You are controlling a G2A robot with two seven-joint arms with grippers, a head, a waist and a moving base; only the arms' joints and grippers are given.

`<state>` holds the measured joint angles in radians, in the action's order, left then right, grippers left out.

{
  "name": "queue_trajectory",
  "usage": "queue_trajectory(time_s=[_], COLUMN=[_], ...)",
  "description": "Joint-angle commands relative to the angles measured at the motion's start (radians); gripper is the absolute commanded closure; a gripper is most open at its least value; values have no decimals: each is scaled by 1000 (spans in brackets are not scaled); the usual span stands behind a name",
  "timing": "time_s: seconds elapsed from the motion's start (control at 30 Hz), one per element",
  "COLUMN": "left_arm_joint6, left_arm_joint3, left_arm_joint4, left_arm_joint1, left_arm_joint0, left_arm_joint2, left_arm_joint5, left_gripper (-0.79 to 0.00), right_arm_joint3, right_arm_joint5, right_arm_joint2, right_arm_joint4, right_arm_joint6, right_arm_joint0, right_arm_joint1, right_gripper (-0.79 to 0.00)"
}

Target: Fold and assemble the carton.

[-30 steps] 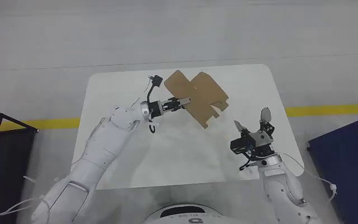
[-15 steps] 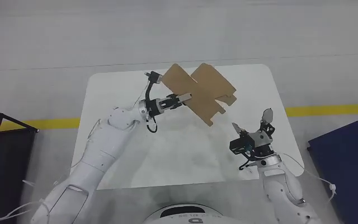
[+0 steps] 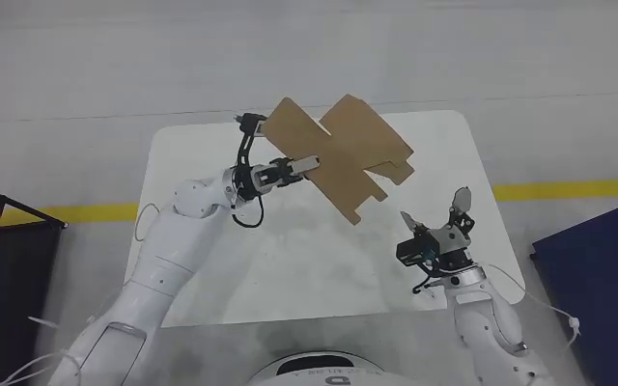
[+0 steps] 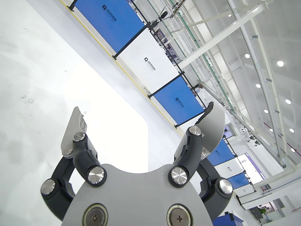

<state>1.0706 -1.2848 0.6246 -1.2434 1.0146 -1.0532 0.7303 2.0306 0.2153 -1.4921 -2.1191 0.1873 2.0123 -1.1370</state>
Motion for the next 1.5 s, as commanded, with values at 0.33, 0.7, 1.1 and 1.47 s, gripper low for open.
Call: queue_trajectory(time_s=[0.33, 0.7, 1.1, 1.47], left_arm_joint6=[23, 9, -164, -473], left_arm_joint3=[-88, -162, -184, -198], left_arm_joint4=[477, 974, 1557, 1922], left_arm_joint1=[-8, -11, -39, -51], left_arm_joint0=[89, 201, 239, 226], left_arm_joint2=[-5, -14, 84, 97], left_arm_joint5=[-409, -1041, -1564, -1582], left_gripper=[0, 0, 0, 0], right_arm_joint3=[0, 0, 0, 0], right_arm_joint5=[0, 0, 0, 0], right_arm_joint2=[0, 0, 0, 0], right_arm_joint4=[0, 0, 0, 0], right_arm_joint6=[0, 0, 0, 0], right_arm_joint0=[0, 0, 0, 0], right_arm_joint1=[0, 0, 0, 0], right_gripper=[-785, -785, -785, -785])
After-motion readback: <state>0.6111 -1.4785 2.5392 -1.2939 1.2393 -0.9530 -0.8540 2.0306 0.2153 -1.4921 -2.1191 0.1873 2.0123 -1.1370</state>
